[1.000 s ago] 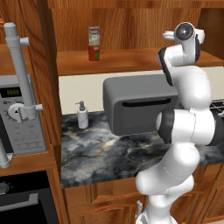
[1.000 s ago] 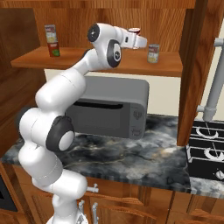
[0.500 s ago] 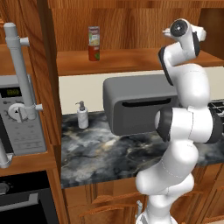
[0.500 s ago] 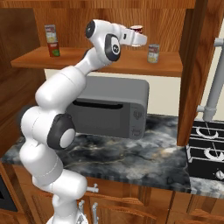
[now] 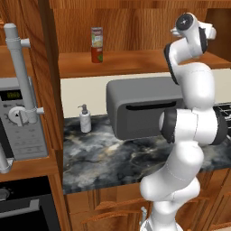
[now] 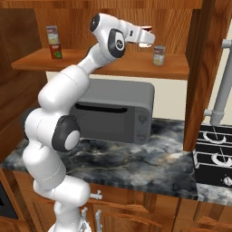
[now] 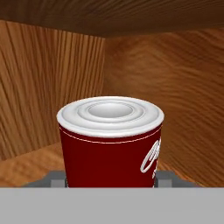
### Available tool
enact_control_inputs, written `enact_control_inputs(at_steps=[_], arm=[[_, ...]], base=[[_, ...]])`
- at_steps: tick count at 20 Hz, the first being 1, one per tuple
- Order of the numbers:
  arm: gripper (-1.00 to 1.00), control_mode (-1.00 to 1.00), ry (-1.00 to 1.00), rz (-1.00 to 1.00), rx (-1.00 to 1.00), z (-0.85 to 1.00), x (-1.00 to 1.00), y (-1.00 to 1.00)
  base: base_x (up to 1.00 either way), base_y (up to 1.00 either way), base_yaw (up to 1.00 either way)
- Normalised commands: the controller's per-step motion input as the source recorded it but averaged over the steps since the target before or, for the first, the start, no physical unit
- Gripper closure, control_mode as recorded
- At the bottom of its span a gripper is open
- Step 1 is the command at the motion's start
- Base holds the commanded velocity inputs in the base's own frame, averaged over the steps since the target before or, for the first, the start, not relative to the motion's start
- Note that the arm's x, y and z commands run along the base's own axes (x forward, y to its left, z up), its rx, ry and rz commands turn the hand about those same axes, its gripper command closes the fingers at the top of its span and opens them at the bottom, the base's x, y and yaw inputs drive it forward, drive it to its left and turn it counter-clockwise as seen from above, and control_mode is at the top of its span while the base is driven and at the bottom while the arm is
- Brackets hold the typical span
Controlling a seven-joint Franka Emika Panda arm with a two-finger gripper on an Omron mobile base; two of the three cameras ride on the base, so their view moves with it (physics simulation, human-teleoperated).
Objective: Stack two cans on top of the other two cans in the cabinet.
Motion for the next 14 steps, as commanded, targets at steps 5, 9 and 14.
enact_control_inputs(at_steps=[5, 9, 14], arm=[[1.00, -1.00, 0.05, -0.03, 0.03, 0.04, -0.07, -0.16], [1.00, -1.00, 0.02, -0.02, 0.01, 0.01, -0.04, -0.17], [1.00, -1.00, 0.02, -0.01, 0.02, 0.01, -0.01, -0.14]], base=[[0.00, 0.00, 0.00], [0.00, 0.00, 0.00], [0.00, 0.00, 0.00]])
